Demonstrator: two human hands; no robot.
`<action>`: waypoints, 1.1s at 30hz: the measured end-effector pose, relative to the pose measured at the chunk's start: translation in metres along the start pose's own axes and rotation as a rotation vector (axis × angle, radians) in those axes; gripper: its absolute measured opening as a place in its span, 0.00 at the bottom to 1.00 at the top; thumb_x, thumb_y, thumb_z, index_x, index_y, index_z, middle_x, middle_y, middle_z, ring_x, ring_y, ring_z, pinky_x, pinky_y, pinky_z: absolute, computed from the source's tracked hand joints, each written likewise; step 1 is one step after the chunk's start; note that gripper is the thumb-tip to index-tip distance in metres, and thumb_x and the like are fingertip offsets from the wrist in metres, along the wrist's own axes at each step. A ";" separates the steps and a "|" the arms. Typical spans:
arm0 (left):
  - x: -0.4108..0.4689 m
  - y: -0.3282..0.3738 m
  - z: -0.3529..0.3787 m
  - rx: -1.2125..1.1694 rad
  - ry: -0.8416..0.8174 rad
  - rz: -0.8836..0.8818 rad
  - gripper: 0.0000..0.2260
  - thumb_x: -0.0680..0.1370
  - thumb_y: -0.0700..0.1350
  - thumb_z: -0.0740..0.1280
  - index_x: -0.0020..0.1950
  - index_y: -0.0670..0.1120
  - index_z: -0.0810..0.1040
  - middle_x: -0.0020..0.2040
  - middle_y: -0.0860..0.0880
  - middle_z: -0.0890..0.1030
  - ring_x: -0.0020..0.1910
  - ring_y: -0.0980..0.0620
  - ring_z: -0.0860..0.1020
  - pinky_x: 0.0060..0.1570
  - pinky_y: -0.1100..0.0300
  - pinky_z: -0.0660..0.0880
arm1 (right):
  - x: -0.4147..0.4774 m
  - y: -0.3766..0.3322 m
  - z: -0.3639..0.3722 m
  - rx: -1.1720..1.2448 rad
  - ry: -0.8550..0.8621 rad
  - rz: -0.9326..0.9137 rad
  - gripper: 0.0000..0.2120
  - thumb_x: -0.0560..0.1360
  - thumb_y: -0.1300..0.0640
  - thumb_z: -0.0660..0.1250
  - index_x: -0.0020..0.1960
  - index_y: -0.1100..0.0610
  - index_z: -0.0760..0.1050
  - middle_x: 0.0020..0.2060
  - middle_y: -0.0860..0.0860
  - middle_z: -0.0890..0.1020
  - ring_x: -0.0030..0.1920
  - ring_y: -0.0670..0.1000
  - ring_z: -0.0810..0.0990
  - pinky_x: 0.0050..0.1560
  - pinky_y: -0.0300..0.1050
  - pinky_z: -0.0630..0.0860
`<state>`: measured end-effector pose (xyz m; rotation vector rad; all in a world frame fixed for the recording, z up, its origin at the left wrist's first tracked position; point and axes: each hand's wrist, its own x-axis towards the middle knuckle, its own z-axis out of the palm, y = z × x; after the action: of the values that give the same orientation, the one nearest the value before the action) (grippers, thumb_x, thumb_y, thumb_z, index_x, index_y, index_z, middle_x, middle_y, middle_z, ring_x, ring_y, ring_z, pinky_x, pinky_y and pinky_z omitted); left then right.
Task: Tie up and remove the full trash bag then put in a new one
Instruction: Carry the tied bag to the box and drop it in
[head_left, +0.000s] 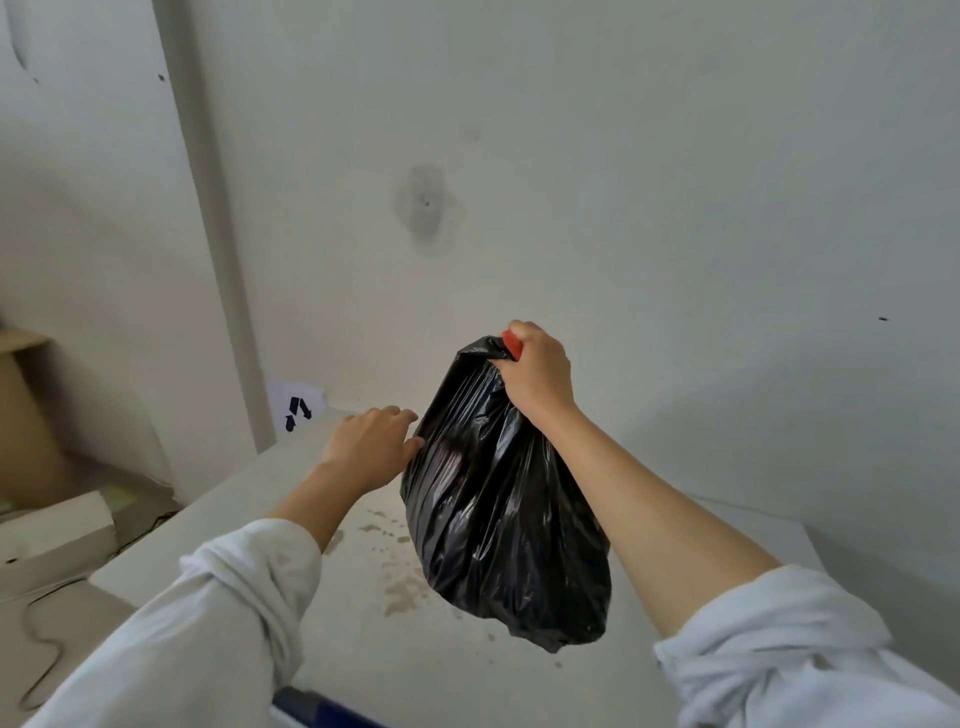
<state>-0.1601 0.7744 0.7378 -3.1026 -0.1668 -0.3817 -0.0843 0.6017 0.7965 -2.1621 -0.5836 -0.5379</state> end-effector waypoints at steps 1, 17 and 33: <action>0.005 -0.014 0.002 0.003 0.000 -0.003 0.20 0.81 0.54 0.55 0.71 0.48 0.66 0.65 0.49 0.74 0.61 0.46 0.75 0.57 0.52 0.70 | 0.005 -0.004 0.013 0.011 0.004 0.002 0.05 0.72 0.67 0.66 0.40 0.61 0.71 0.41 0.52 0.76 0.39 0.52 0.72 0.38 0.42 0.66; 0.024 -0.360 0.037 -0.017 -0.079 0.001 0.20 0.81 0.53 0.55 0.71 0.47 0.66 0.66 0.49 0.74 0.61 0.46 0.75 0.57 0.52 0.70 | 0.051 -0.158 0.300 0.033 0.036 0.091 0.02 0.73 0.65 0.66 0.44 0.63 0.74 0.43 0.54 0.78 0.41 0.54 0.74 0.40 0.44 0.67; 0.052 -0.634 0.084 -0.054 -0.109 -0.141 0.21 0.81 0.55 0.55 0.72 0.49 0.65 0.65 0.50 0.74 0.60 0.48 0.75 0.55 0.52 0.74 | 0.124 -0.304 0.570 0.167 -0.133 0.031 0.07 0.70 0.70 0.65 0.38 0.61 0.68 0.38 0.53 0.75 0.38 0.54 0.72 0.39 0.47 0.69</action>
<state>-0.1575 1.4123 0.6678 -3.1760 -0.3845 -0.2217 -0.0575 1.2546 0.7177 -2.0553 -0.6431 -0.3184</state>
